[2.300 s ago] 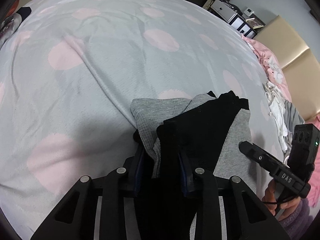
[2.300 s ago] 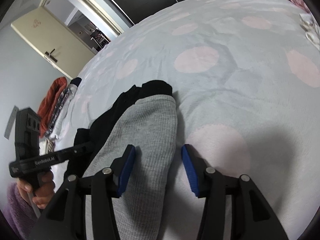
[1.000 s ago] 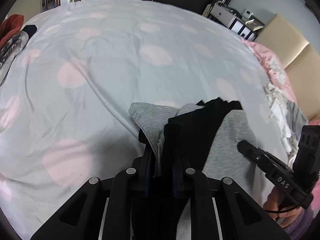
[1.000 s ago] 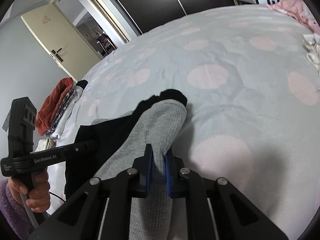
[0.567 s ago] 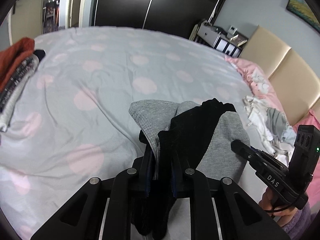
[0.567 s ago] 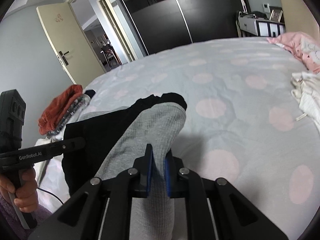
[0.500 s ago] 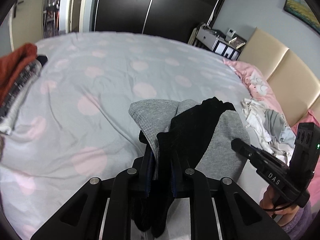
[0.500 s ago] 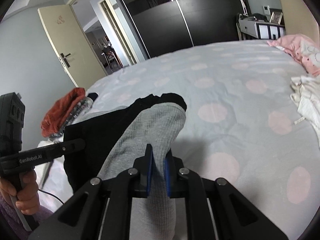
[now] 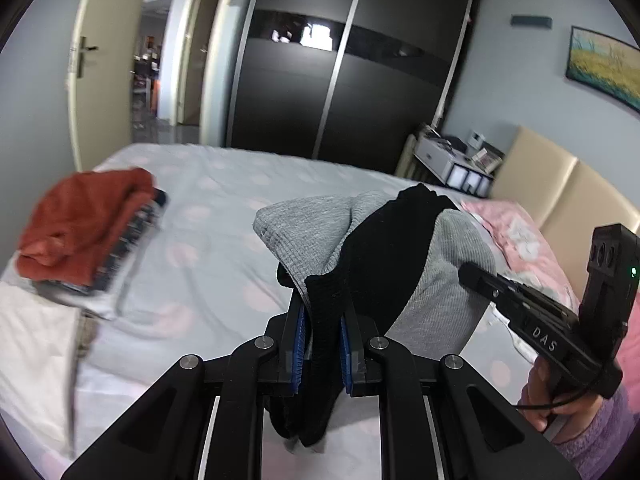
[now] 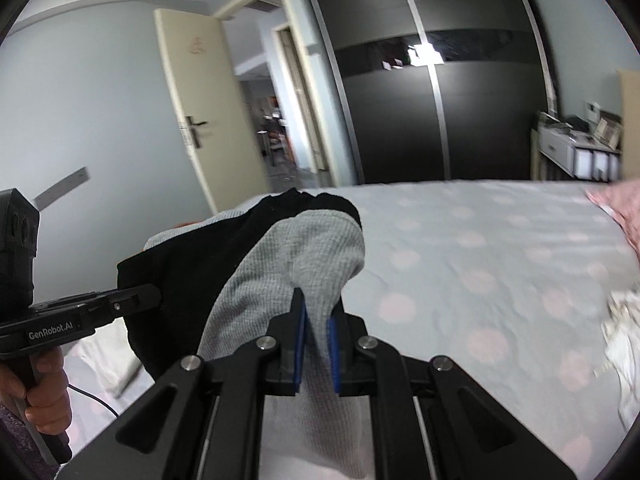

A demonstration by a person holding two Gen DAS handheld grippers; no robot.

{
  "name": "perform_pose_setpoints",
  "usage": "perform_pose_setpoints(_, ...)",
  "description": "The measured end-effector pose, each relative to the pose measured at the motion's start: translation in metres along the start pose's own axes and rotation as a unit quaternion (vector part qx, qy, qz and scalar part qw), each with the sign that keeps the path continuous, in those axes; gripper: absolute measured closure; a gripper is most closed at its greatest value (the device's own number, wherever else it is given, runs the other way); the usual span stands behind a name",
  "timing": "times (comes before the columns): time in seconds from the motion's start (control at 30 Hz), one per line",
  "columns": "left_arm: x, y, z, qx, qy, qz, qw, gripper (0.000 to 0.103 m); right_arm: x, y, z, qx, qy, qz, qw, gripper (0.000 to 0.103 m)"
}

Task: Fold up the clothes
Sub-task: 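Carry the folded shirt with both grippers toward the stack of clothes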

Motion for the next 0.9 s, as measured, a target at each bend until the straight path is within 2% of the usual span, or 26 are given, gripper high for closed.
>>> perform_pose_setpoints(0.2, -0.063, -0.001, -0.048, 0.023, -0.052, -0.029, 0.998, 0.088, -0.08, -0.026, 0.039, -0.019, -0.075, -0.042, 0.996, 0.094)
perform_pose_setpoints(0.43, -0.134, 0.028, -0.083, 0.025, -0.12, -0.09, 0.9884, 0.088, -0.17, -0.02, 0.104, -0.069, -0.138, -0.089, 0.984, 0.094)
perform_pose_setpoints(0.67, -0.218, 0.069, -0.105, 0.027, -0.178, -0.183, 0.9666, 0.088, -0.274, -0.006, 0.186, -0.118, -0.193, -0.161, 0.961, 0.094)
perform_pose_setpoints(0.9, -0.296, 0.093, -0.12, 0.023, -0.244, -0.24, 0.9392, 0.088, -0.37, 0.025, 0.258, -0.158, -0.25, -0.22, 0.93, 0.094)
Point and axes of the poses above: each gripper's, at about its wrist camera, not at the fingertips, and z roughly the way its jaws point, x to its right, y to its underside, the point moved 3 cm from there along z, roughly the way its jaws point, and after that the axes turned 7 degrees about z, right-handed, at the moved point
